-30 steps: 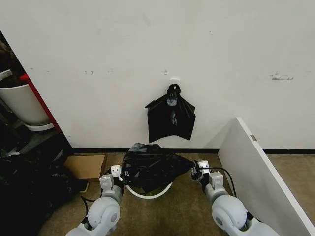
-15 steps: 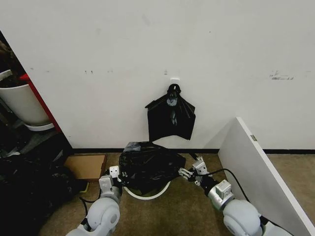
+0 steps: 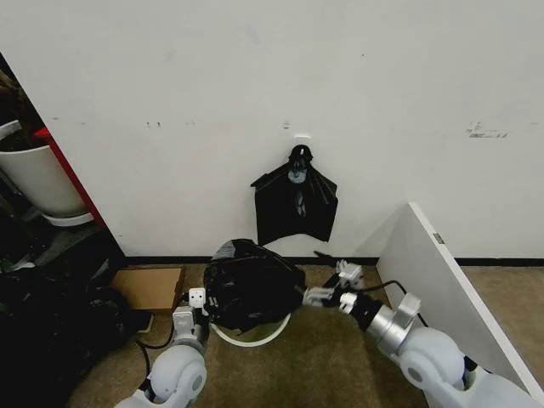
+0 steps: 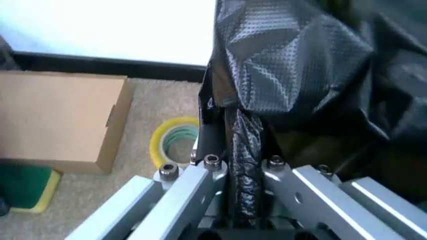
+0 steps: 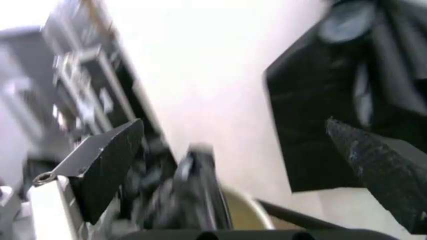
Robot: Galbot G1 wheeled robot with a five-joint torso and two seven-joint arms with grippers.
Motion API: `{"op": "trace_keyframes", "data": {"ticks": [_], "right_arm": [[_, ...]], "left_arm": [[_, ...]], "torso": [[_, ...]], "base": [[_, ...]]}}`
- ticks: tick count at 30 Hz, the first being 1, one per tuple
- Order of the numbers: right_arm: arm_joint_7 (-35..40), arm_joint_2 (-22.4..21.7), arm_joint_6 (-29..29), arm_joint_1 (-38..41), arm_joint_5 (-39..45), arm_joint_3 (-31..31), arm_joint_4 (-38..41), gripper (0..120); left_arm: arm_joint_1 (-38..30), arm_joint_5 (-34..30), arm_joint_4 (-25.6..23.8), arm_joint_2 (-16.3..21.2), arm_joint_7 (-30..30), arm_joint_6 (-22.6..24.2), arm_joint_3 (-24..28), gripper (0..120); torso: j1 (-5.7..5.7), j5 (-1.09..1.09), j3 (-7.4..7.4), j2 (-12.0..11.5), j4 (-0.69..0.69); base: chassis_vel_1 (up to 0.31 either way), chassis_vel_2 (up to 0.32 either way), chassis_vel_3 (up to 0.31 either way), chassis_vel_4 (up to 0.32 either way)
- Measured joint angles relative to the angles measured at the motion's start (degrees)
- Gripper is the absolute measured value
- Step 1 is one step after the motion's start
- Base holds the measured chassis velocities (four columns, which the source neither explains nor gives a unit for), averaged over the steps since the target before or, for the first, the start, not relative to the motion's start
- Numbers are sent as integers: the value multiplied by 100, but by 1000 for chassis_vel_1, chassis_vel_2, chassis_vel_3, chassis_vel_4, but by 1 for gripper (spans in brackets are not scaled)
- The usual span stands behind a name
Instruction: Place the garbage bag over the trash bin.
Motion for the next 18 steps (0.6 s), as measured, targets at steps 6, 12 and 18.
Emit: {"op": "trace_keyframes", "data": {"ticks": [6, 12, 18], "right_arm": [[-5, -136, -254, 27, -111, 142, 11, 100], [-278, -296, -419, 199, -1643, -269, -152, 100], [-553, -472, -616, 446, -2276, -423, -139, 100]], "left_arm": [[27, 124, -62, 15, 112, -41, 30, 1], [171, 758, -225, 146, 495, -238, 197, 1], [207, 1511, -227, 382, 859, -440, 342, 1]], "torso": [[0, 0, 0, 0, 0], [0, 1, 0, 0, -1], [0, 0, 0, 0, 0]], "base": [[0, 0, 0, 0], [0, 0, 0, 0], [0, 0, 0, 0]]}}
